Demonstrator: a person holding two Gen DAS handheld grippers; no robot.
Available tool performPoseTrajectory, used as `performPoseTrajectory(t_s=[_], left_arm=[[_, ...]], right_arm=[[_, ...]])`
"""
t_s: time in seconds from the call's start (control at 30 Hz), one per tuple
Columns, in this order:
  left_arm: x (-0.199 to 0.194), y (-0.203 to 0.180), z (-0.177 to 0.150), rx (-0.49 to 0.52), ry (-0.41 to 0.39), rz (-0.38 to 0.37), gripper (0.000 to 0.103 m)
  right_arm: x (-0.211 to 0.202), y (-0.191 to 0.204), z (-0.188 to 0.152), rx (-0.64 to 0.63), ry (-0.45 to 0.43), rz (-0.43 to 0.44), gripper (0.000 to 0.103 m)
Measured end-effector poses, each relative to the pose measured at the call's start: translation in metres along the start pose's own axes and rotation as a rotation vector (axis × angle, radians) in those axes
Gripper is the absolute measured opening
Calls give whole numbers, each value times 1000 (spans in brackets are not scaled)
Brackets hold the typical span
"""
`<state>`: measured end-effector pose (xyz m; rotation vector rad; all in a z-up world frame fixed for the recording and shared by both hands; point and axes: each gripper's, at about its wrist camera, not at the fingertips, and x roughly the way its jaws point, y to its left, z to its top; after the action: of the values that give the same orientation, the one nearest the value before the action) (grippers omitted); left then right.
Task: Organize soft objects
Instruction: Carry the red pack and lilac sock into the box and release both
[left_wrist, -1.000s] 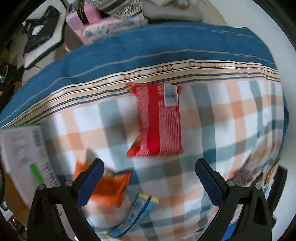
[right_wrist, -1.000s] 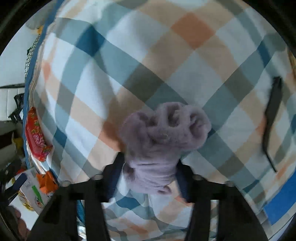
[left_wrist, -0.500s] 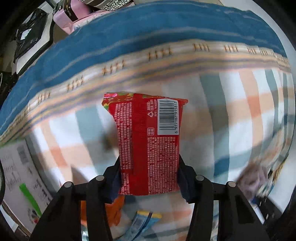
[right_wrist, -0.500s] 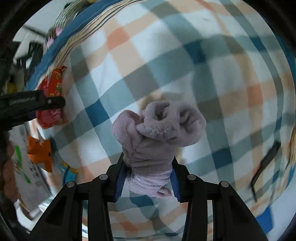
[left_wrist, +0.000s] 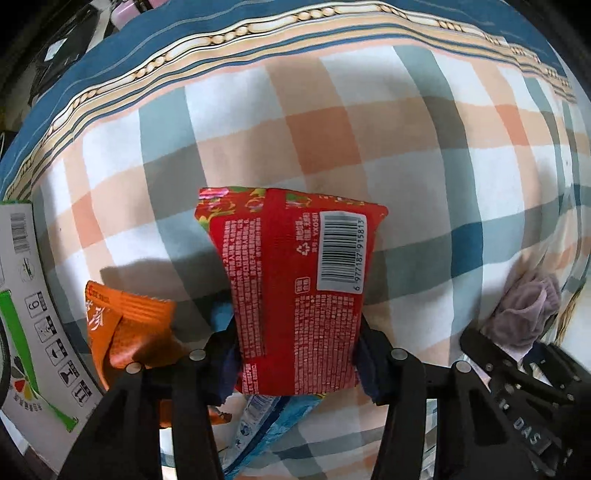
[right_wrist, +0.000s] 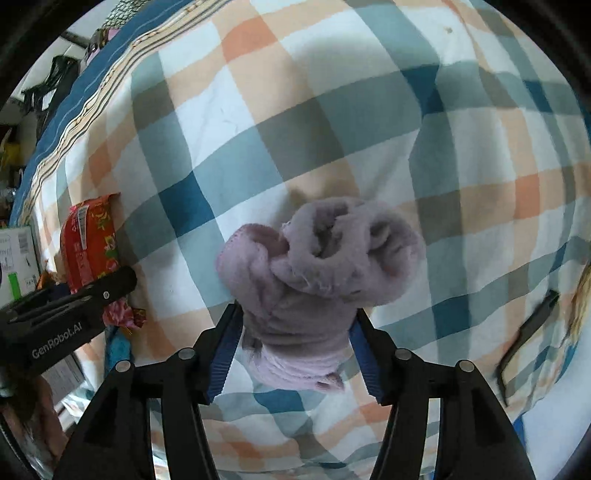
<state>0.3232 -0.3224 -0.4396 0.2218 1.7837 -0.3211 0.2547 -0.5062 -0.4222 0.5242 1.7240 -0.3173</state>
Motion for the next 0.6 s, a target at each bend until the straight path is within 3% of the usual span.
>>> performPoseTrajectory(t_s=[0.1,0.13,0.17,0.43,0.6], left_arm=[[-6,17,-4,-11,-19,-7,46],[-7,18,-7,-12,-25,-6,45],[-9,19,-11,-13,-34,-5,45],[-52,28,-62,-6,-151,-39,44],[-96,50,-124,-31,-225,-108,44]], right_arm=[[4,-5,4,29,-11,12,58],[3,-6,4,35,-18,14,48],[1,-7,2,37,-22,11,46],[-23,-13,-29,-25,-77,35,43],[-55,3,-72,-125,-119,88,43]])
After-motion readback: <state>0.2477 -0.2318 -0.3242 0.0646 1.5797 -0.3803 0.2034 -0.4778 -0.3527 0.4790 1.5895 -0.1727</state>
